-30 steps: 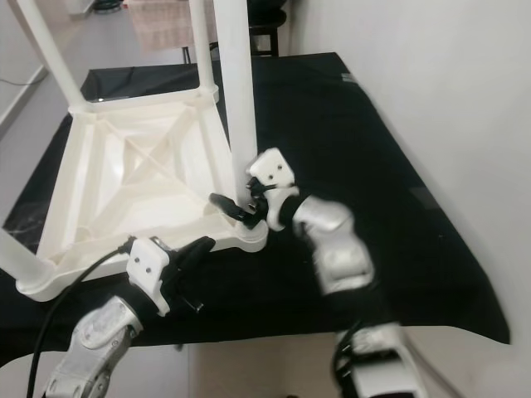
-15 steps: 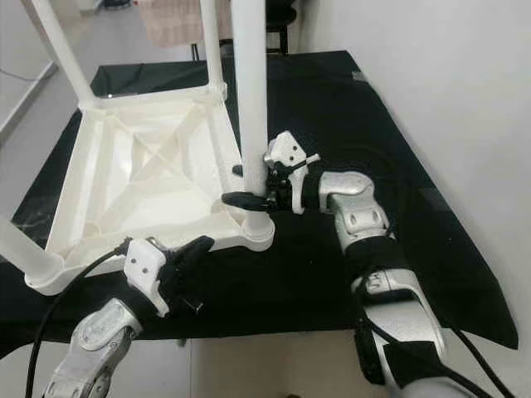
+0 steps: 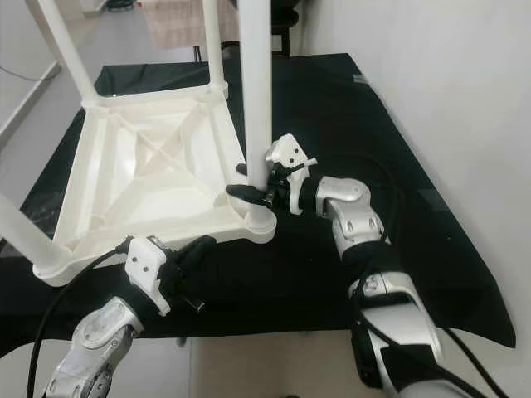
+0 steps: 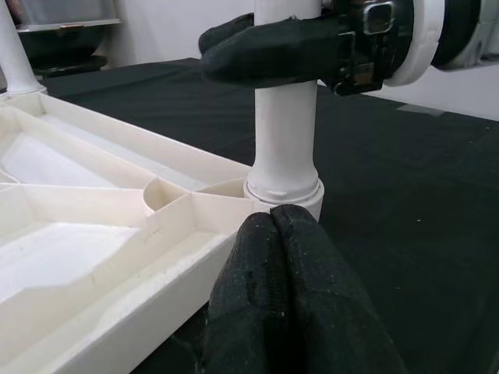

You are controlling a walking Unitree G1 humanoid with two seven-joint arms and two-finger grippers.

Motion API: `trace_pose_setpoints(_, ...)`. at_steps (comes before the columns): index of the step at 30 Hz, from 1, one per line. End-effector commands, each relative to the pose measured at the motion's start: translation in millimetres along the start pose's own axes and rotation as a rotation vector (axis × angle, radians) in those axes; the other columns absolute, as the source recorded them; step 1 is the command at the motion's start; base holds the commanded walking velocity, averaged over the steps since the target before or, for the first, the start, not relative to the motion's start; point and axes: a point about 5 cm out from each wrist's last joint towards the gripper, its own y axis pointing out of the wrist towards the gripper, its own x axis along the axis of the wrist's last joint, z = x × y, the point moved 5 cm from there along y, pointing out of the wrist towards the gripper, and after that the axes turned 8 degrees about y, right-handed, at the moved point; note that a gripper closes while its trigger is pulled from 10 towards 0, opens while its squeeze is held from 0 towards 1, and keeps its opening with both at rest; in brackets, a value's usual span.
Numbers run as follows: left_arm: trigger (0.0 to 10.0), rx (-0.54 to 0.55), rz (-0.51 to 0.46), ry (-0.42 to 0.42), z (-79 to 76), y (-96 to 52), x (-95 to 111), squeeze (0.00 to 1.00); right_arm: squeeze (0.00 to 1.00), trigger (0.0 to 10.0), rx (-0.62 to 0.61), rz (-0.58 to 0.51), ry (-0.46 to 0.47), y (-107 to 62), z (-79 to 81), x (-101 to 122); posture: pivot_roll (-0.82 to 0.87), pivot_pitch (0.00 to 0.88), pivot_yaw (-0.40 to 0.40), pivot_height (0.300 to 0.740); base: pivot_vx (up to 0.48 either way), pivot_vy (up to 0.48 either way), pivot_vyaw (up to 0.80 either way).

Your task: Building children table

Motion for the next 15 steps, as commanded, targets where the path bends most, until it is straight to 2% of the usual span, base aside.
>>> trace_pose_setpoints(1,10.0,-0.003,0.025,-0.013,1.6,-1.9,-5.6,0.0,0.0,0.0,-0.241,0.101,-0.014,-9.0,-18.5,-25.5,0.02,0.132,-0.001,0.74,0.0,0.0,0.0)
trace_pose_setpoints(2,10.0,-0.003,0.025,-0.013,1.6,-1.9,-5.6,0.0,0.0,0.0,-0.241,0.101,-0.014,-9.0,-18.5,-25.5,0.02,0.132,-0.001,0.74,0.0,0.0,0.0)
trace_pose_setpoints(3,10.0,-0.005,0.026,-0.011,4.2,-1.9,-4.8,0.0,0.0,0.0,-0.409,0.026,0.159,-11.0,27.9,-38.4,0.01,0.136,0.016,0.74,0.0,0.0,0.0)
trace_pose_setpoints(4,10.0,-0.005,0.026,-0.011,4.2,-1.9,-4.8,0.0,0.0,0.0,-0.409,0.026,0.159,-11.0,27.9,-38.4,0.01,0.136,0.016,0.74,0.0,0.0,0.0)
trace_pose_setpoints(5,10.0,-0.006,0.026,-0.011,4.9,-1.9,-4.8,0.0,0.0,0.0,-0.406,-0.001,0.183,-11.8,46.7,-38.4,0.01,0.136,0.016,0.74,0.0,0.0,0.0)
trace_pose_setpoints(6,10.0,-0.006,0.026,-0.011,4.9,-1.9,-4.8,0.0,0.0,0.0,-0.406,-0.001,0.183,-11.8,46.7,-38.4,0.01,0.136,0.016,0.74,0.0,0.0,0.0)
trace_pose_setpoints(7,10.0,-0.006,0.026,-0.011,5.2,-1.8,-4.8,0.0,0.0,0.0,-0.387,-0.016,0.186,-11.3,58.1,-37.7,0.01,0.136,0.016,0.74,0.0,0.0,0.0)
trace_pose_setpoints(10,10.0,-0.012,0.027,-0.007,5.4,-0.4,-4.7,0.0,0.0,0.0,-0.381,0.023,0.091,-2.1,29.8,-33.5,0.01,0.124,0.005,0.74,0.0,0.0,0.0)
trace_pose_setpoints(12,10.0,-0.013,0.027,-0.007,5.2,0.0,-4.6,0.0,0.0,0.0,-0.382,0.036,0.08,-0.4,23.9,-33.2,0.01,0.124,0.005,0.74,0.0,0.0,0.0)
trace_pose_setpoints(13,10.0,-0.009,0.026,-0.001,5.3,0.5,-4.2,0.0,0.0,10.0,-0.365,0.045,0.069,2.3,21.0,-31.1,0.01,0.123,0.005,0.74,0.0,0.0,0.0)
trace_pose_setpoints(14,10.0,-0.006,0.025,0.002,5.2,0.8,-3.8,0.0,0.68,10.0,-0.323,0.027,0.07,5.6,20.0,-23.3,0.01,0.123,0.003,0.74,0.0,0.0,0.0)
trace_pose_setpoints(15,10.0,-0.006,0.025,0.002,5.2,0.8,-3.8,0.0,0.68,10.0,-0.323,0.027,0.07,5.6,20.0,-23.3,0.01,0.123,0.003,0.74,0.0,0.0,0.0)
